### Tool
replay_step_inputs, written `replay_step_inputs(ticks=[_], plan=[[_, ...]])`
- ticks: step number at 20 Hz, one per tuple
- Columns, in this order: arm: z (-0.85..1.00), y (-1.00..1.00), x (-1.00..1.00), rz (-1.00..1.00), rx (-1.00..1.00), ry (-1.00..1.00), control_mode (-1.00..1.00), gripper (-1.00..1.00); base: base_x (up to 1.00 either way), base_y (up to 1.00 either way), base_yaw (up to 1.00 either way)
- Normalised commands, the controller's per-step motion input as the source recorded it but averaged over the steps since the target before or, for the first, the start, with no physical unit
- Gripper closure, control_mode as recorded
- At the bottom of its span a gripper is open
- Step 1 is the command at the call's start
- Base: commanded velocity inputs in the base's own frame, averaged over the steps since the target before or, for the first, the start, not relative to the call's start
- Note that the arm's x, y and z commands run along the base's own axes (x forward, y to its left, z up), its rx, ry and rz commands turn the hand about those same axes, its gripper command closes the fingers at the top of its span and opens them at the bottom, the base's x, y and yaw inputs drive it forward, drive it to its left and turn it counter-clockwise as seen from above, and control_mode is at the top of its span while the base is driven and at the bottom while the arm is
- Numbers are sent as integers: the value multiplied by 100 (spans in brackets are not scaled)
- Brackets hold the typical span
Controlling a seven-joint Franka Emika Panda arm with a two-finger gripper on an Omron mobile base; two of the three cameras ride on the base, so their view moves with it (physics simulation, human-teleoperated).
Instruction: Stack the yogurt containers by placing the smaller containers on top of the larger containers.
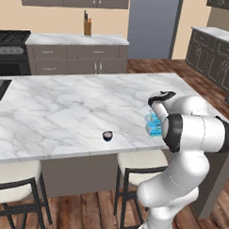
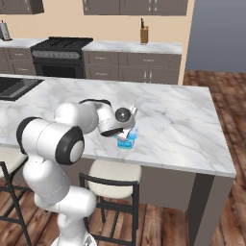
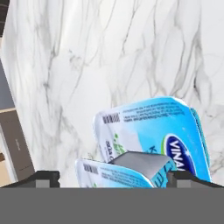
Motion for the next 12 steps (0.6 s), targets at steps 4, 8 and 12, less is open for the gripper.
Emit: replay_step_inputs(ticks=[4, 8, 12], plan=[[0, -5, -15, 0, 0, 0, -100, -100, 0, 0, 0], [7, -1, -23, 0, 0, 0, -100, -100, 0, 0, 0], [20, -1, -27, 0, 0, 0, -100, -100, 0, 0, 0]])
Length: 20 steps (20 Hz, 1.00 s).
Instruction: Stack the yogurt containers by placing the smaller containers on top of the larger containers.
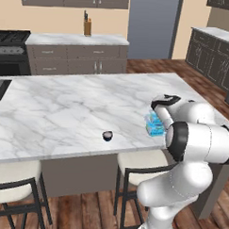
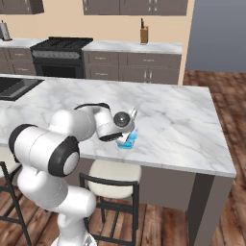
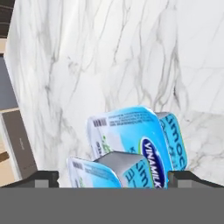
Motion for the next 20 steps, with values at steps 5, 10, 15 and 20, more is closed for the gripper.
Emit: replay_step_inputs(ticks=[5, 10, 15, 20], plan=[[32, -2, -27, 0, 0, 1, -100, -100, 0, 0, 0], [45, -1, -16, 0, 0, 9, -100, -100, 0, 0, 0], [54, -4, -14, 0, 0, 17, -100, -100, 0, 0, 0], [52, -6, -14, 0, 0, 24, -100, -100, 0, 0, 0]])
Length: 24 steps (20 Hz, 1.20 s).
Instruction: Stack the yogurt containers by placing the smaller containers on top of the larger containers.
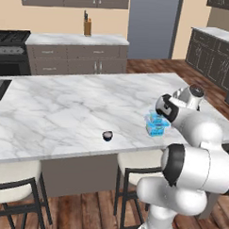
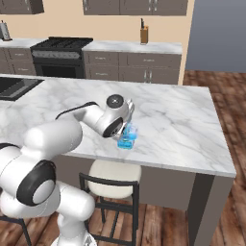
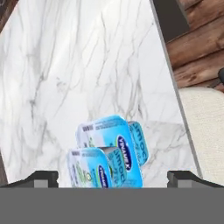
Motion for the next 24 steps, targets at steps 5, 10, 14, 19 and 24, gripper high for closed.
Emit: replay_step_inputs(ticks=[5, 10, 14, 19, 24], plan=[[41, -2, -27, 2, 0, 23, -100, -100, 0, 0, 0], [20, 0, -39, 10, 0, 15, -100, -100, 0, 0, 0], [11, 2, -38, 16, 0, 12, -100, -100, 0, 0, 0], [4, 12, -39, 20, 0, 11, -100, -100, 0, 0, 0], [0, 23, -35, 22, 1, 10, -100, -100, 0, 0, 0]])
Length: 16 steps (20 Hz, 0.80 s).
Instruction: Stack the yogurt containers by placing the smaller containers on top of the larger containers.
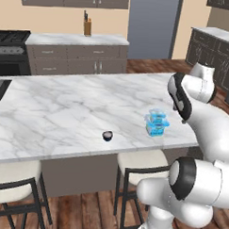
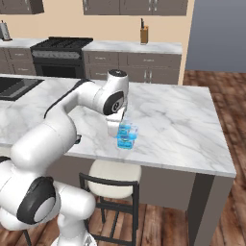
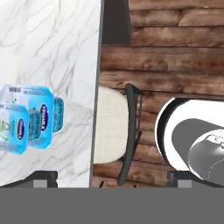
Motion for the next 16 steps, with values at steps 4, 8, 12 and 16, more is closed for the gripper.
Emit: replay_step_inputs(ticks=[4, 8, 12, 16], plan=[[0, 31, -35, 22, 3, 8, -100, -100, 0, 0, 0], [-1, 34, -31, 22, 7, 2, -100, -100, 0, 0, 0], [-9, 41, -21, 22, 10, 0, -100, -100, 0, 0, 0], [-22, 47, -11, 21, 10, 0, -100, -100, 0, 0, 0]])
